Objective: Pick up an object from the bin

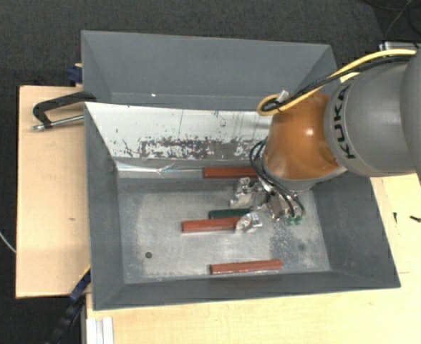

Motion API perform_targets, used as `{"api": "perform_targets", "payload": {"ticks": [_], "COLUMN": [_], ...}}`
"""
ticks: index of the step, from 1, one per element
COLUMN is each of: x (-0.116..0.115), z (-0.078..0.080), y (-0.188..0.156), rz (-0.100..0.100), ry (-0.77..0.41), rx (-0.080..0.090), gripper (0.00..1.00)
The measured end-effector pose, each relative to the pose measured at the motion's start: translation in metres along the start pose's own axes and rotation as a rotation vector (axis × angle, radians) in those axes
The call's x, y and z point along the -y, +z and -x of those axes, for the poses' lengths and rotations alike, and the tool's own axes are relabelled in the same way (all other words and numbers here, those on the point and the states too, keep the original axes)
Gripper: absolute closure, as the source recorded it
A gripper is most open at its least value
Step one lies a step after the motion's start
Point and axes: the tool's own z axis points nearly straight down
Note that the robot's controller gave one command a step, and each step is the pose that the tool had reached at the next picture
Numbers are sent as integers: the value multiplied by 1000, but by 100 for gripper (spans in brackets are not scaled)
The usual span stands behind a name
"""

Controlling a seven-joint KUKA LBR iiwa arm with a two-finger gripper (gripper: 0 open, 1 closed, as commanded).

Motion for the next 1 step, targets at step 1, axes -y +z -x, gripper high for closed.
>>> {"api": "perform_targets", "payload": {"ticks": [1], "x": [0], "z": [0], "y": [0], "rz": [0], "ry": [0], "rx": [0], "gripper": [100]}}
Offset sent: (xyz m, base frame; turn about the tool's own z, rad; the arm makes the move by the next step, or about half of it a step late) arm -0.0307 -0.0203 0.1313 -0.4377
